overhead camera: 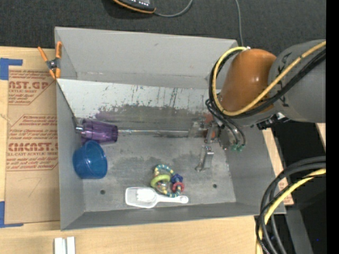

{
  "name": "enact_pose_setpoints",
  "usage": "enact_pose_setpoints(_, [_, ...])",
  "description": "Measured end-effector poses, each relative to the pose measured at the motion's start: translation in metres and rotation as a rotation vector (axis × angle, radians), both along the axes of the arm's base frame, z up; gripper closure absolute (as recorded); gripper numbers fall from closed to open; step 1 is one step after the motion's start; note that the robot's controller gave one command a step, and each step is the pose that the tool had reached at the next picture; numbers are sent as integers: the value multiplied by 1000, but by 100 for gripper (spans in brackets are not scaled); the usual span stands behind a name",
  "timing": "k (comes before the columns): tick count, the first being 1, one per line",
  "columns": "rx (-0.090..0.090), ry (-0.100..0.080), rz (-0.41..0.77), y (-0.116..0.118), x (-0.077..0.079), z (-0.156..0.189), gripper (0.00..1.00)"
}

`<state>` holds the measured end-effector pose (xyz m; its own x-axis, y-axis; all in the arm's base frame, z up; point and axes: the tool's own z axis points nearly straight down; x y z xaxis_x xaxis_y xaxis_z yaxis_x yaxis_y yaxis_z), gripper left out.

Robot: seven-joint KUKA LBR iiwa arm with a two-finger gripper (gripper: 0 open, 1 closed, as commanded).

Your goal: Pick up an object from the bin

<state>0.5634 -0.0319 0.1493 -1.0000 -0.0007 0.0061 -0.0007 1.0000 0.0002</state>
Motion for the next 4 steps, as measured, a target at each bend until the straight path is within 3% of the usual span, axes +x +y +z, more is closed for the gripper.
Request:
enact_pose_setpoints(1, [-1, -8, 0, 0, 2, 5, 0])
enact_pose_setpoints(2, [3, -3, 367, 54, -39, -71, 0])
enact_pose_setpoints(3, [1, -17, 413, 89, -33, 11, 0])
enact_pose_setpoints(4, [9, 2, 710, 102, -7, -52, 0])
